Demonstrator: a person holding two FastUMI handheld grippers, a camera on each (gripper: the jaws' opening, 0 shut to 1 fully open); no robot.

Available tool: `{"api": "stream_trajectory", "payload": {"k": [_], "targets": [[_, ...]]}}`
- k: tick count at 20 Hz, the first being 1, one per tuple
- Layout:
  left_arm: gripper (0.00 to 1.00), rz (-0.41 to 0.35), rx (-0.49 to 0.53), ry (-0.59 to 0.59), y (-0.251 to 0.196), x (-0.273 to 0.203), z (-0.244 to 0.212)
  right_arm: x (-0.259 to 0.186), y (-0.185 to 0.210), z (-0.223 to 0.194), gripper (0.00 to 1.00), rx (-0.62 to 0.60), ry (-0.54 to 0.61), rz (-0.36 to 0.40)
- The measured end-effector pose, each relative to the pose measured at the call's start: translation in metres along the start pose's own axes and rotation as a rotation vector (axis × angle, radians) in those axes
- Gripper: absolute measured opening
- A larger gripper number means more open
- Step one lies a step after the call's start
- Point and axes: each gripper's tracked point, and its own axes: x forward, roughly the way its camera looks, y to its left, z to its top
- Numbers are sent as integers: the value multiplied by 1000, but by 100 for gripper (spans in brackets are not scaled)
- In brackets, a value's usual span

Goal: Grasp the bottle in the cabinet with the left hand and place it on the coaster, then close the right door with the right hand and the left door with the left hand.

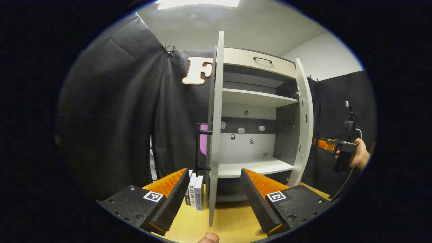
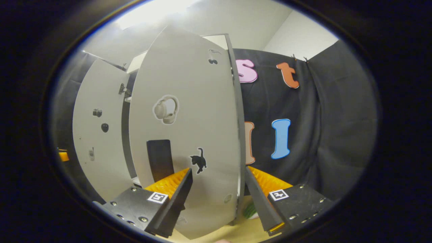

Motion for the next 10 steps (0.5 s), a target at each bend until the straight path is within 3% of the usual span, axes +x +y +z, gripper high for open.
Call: {"api": "stream_trajectory", "payload": {"k": [5,7,10], "targets": [[95,33,0,11,16,-3,-6,6,4,-13,99,-24,12,-14],[98,58,-2,25,21,-1,-10,7,6,-14,96,-22,10,-14],[93,78,-6,39,25,5,-18,-4,23,-13,95,-22,-16,55]]}}
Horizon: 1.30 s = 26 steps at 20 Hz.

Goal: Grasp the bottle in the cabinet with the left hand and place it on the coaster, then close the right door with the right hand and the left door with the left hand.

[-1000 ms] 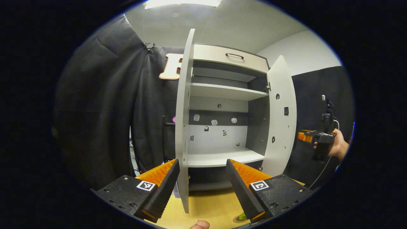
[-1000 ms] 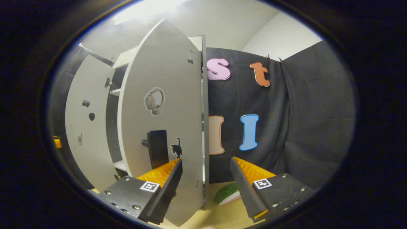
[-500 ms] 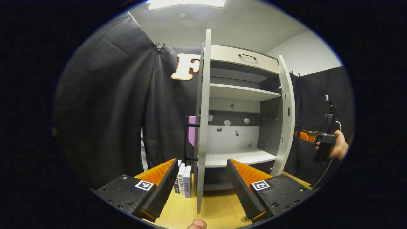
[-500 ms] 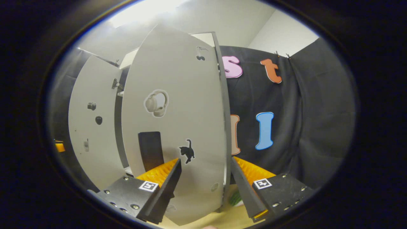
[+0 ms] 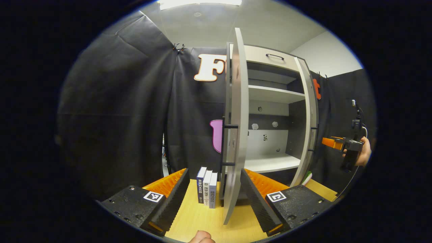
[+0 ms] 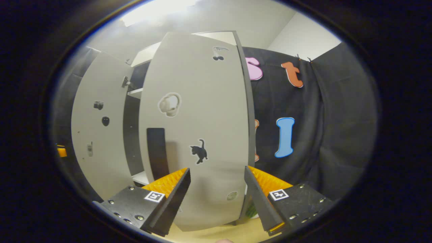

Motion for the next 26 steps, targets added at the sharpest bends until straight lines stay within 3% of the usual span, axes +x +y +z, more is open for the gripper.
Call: {"api": "stream_trajectory", "payload": {"k": [1,3,7,15,16,18,20,24,26], "targets": [[98,6,4,3,3,0,-2,-6,9,1,96,-5,-9,35],[93,24,1,13,13,3,-5,-18,20,0,96,-12,-25,82],[94,27,-43,44,22,17,-11,-36,38,-11,96,-12,-11,143],[96,21,-50,-15,42,66,14,-32,58,-18,96,9,-2,153],[93,8,-54,-20,39,71,17,-30,58,-17,96,7,0,143],[97,-11,-38,-13,34,80,17,-28,55,-18,96,3,-1,127],[92,9,21,-23,39,88,22,-28,53,-17,97,-4,-6,117],[92,31,82,-25,35,90,26,-40,48,-18,95,8,-12,106],[92,50,61,-22,35,90,26,-49,44,-18,97,12,-14,103]]}}
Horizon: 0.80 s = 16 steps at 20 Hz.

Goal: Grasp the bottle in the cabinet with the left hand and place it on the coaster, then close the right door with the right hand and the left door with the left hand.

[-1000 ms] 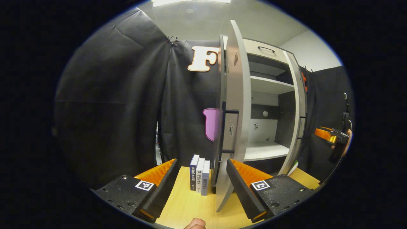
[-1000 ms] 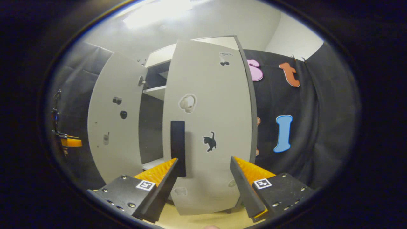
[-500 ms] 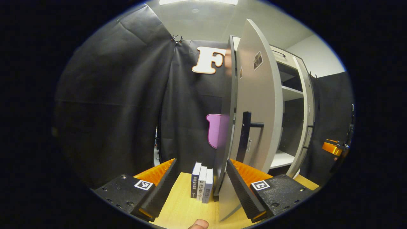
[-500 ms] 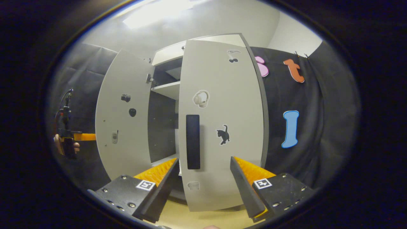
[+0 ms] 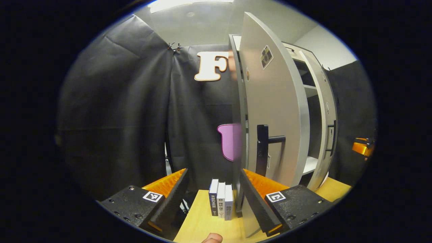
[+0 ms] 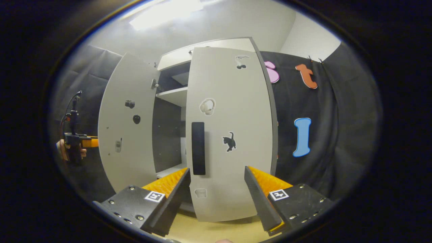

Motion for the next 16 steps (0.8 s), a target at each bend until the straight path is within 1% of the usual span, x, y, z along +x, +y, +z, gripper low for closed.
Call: {"api": "stream_trajectory", "payload": {"k": [1,2,4,5,6,7,8,9,10,11,12,13,14,15,16], "targets": [[92,19,-35,10,0,0,-2,-3,-2,0,97,7,6,-3],[95,26,-74,29,-2,-1,-5,-9,-2,-1,97,12,14,-7],[96,4,-126,56,-10,-1,-7,-22,-1,1,97,13,15,-10],[91,-5,-137,65,-14,-1,-10,-30,-1,2,97,14,18,-12],[91,-8,-143,67,-17,-2,-8,-36,-1,3,96,17,23,-15],[95,-8,-137,72,-21,-3,-8,-43,0,2,96,17,27,-17],[95,-10,-122,65,-25,-3,-6,-50,1,3,96,17,31,-23],[91,-15,-95,61,-31,-3,-4,-58,0,2,96,14,37,-28],[95,-21,-68,55,-38,-4,-3,-64,-2,2,96,15,44,-35],[91,-28,-45,48,-45,-3,-2,-70,-3,1,96,14,49,-36],[91,-30,-33,47,-52,-4,-1,-77,-4,2,97,16,47,-35],[91,-31,-32,50,-58,-4,-2,-83,-5,1,97,19,48,-33],[95,-38,-33,49,-63,-4,-3,-88,-8,1,97,20,51,-40],[91,-42,-36,49,-69,-3,-1,-94,-13,1,97,16,52,-48],[91,-43,-42,48,-73,-4,-2,-99,-17,2,97,9,48,-56]]}}
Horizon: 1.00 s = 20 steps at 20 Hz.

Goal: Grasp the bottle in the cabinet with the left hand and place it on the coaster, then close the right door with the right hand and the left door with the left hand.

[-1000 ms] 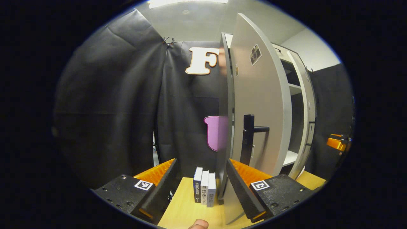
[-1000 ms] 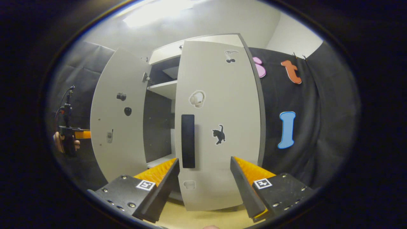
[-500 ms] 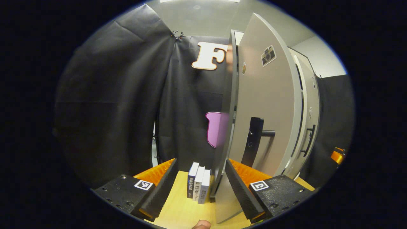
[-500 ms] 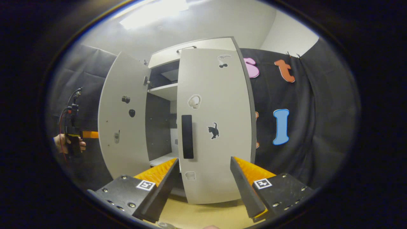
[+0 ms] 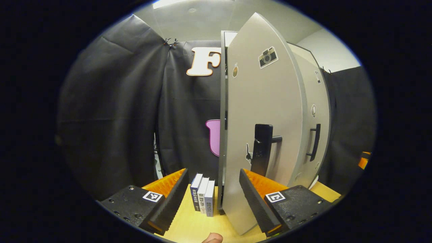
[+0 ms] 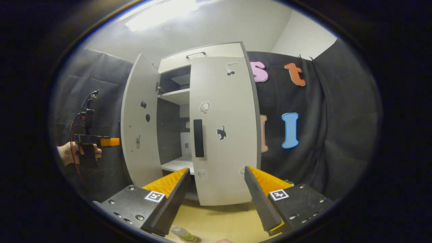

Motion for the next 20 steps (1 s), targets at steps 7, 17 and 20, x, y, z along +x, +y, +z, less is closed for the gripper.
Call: {"api": "stream_trajectory", "payload": {"k": [7,17,20], "targets": [[91,-2,-12,5,-19,3,-2,-21,-27,-7,97,-1,10,-45],[91,-18,-18,23,-41,9,-5,-28,-38,-25,97,3,54,-63],[91,-9,-21,16,-41,9,-5,-28,-37,-25,97,2,59,-58]]}}
